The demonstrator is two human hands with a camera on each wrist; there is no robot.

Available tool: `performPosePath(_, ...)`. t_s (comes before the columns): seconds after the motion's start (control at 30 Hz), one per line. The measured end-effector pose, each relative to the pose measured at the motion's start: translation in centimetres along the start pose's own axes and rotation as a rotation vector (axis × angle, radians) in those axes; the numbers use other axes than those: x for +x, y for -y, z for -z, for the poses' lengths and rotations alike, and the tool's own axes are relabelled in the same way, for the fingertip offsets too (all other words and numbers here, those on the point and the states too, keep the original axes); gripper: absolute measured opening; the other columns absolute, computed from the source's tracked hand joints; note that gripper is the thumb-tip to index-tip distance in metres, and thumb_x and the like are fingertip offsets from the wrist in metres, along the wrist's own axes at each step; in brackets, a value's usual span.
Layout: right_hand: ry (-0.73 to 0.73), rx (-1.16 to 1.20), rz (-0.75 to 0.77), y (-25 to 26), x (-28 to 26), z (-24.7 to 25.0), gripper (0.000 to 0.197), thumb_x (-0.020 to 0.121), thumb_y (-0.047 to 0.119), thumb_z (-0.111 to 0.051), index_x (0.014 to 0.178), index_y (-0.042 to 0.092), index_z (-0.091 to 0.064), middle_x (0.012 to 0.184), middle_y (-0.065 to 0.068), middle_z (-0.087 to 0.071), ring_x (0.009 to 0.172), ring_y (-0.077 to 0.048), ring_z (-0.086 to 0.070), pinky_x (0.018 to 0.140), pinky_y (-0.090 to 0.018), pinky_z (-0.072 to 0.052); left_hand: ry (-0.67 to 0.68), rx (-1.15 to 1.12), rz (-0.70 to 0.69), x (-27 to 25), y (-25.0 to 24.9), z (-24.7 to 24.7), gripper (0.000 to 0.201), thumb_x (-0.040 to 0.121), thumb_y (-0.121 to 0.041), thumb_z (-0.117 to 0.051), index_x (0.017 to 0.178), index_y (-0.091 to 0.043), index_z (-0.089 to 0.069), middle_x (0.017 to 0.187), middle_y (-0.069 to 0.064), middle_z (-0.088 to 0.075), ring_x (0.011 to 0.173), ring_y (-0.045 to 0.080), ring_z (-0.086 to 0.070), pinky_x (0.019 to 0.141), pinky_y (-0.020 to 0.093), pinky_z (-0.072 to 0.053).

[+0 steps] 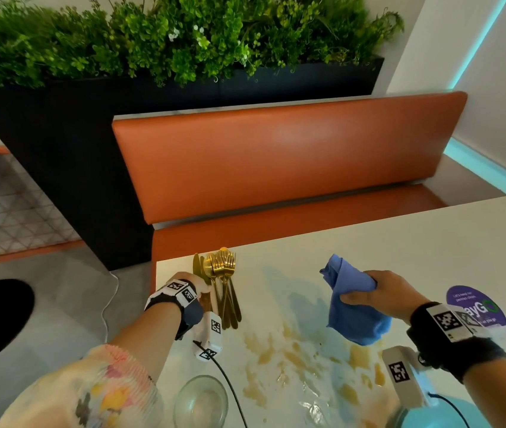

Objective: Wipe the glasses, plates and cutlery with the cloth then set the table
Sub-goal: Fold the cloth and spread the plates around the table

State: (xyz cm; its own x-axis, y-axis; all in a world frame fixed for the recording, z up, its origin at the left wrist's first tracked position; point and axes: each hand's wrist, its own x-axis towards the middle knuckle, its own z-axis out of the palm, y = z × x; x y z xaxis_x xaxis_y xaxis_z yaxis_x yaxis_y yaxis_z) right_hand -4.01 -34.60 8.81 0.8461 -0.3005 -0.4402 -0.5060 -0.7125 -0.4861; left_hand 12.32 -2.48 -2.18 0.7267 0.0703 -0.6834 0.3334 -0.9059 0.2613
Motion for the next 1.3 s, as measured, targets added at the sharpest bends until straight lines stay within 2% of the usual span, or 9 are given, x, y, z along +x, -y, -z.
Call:
performPosePath(0.2, 0.015, 0.639, 0.037, 2.2, -0.8, 0.7, 0.044, 0.085, 0.049, -0.055, 0.101, 0.010, -0.066, 0.101, -0.010, -0.071, 0.092, -0.023, -0.067, 0.086, -0.039, -0.053, -0.193, -0.166, -0.402, -8.6, -6.2, 3.1, 0.037, 0.089, -0.044, -0.056, 0.114, -0.017, -0.061, 0.117, 0.000, -0.061, 0.110, 0.018, -0.056, 0.089, 0.028, -0.044)
performPosePath(0.3, 0.089, 0.792, 0.132, 3.2, -1.2, 0.9, 0.047, 0.086, 0.058, -0.043, 0.104, 0.021, -0.067, 0.102, 0.001, -0.071, 0.096, -0.017, -0.066, 0.085, -0.035, -0.052, -0.038, -0.349, -0.695, -14.1, -9.9, 2.8, 0.030, 0.090, -0.043, -0.056, 0.112, -0.023, -0.060, 0.109, -0.007, -0.061, 0.100, 0.011, -0.056, 0.080, 0.023, -0.045)
performPosePath(0.4, 0.060, 0.862, 0.123, 4.4, -2.0, 1.3, 0.056, 0.094, 0.049, -0.038, 0.098, 0.002, -0.069, 0.085, -0.012, -0.065, 0.080, -0.024, -0.056, 0.071, -0.032, -0.045, 0.152, -0.349, -0.838, -18.0, -13.1, 1.2, 0.035, 0.090, -0.040, -0.056, 0.117, -0.017, -0.057, 0.108, -0.003, -0.061, 0.097, 0.013, -0.057, 0.073, 0.020, -0.046)
performPosePath(0.6, -0.073, 0.973, 0.143, 3.7, -3.7, 1.5, 0.015, 0.093, 0.016, -0.050, 0.094, 0.008, -0.063, 0.088, -0.011, -0.063, 0.074, -0.021, -0.058, 0.060, -0.029, -0.048, 0.151, -0.449, -0.759, -19.3, -14.4, -0.9, 0.055, 0.078, -0.031, -0.074, 0.125, -0.011, -0.053, 0.121, 0.007, -0.062, 0.109, 0.025, -0.059, 0.094, 0.037, -0.051)
performPosePath(0.73, -0.028, 1.082, 0.070, 1.7, -3.8, 2.2, 0.029, 0.089, 0.026, -0.060, 0.115, 0.016, -0.051, 0.103, -0.012, -0.065, 0.084, -0.024, -0.062, 0.068, -0.034, -0.048, 0.354, -0.763, -0.742, -19.6, -13.8, -0.9, 0.035, 0.083, -0.001, -0.066, 0.117, -0.008, -0.057, 0.114, 0.012, -0.065, 0.102, 0.025, -0.062, 0.092, 0.040, -0.052)
performPosePath(0.87, 0.111, 1.044, 0.152, 1.6, -4.2, 2.5, 0.025, 0.089, 0.022, -0.056, 0.103, 0.004, -0.066, 0.097, -0.014, -0.068, 0.085, -0.026, -0.062, 0.070, -0.032, -0.050, 0.440, -0.789, -0.719, -20.3, -13.5, -1.0, 0.029, 0.083, 0.006, -0.062, 0.102, -0.016, -0.060, 0.097, 0.004, -0.066, 0.089, 0.018, -0.062, 0.075, 0.029, -0.054)
performPosePath(1.0, -0.034, 0.983, 0.250, 2.8, -3.8, 3.3, 0.010, 0.087, 0.006, -0.060, 0.077, 0.005, -0.059, 0.078, -0.012, -0.063, 0.070, -0.024, -0.058, 0.059, -0.029, -0.047, 0.469, -0.791, -0.667, -20.5, -13.5, -1.1, 0.032, 0.075, -0.012, -0.072, 0.105, -0.012, -0.062, 0.106, 0.014, -0.065, 0.099, 0.028, -0.061, 0.088, 0.040, -0.050)
performPosePath(1.2, -0.100, 0.710, 0.357, 3.9, -2.5, 4.0, 0.025, 0.082, 0.008, -0.068, 0.066, 0.016, -0.050, 0.079, -0.008, -0.058, 0.075, -0.022, -0.051, 0.067, -0.034, -0.041, 0.223, -0.784, -0.656, -19.3, -13.9, -0.2, 0.038, 0.081, -0.017, -0.071, 0.116, -0.004, -0.064, 0.116, 0.014, -0.066, 0.109, 0.028, -0.061, 0.098, 0.040, -0.048)
performPosePath(1.3, -0.114, 0.559, 0.383, 3.9, -1.8, 4.8, 0.027, 0.078, 0.007, -0.072, 0.065, 0.019, -0.051, 0.067, 0.001, -0.052, 0.065, -0.017, -0.048, 0.062, -0.027, -0.037, 0.156, -0.796, -0.746, -19.1, -13.6, 0.9, 0.027, 0.086, -0.009, -0.065, 0.111, 0.000, -0.066, 0.109, 0.012, -0.067, 0.099, 0.022, -0.062, 0.085, 0.028, -0.051)
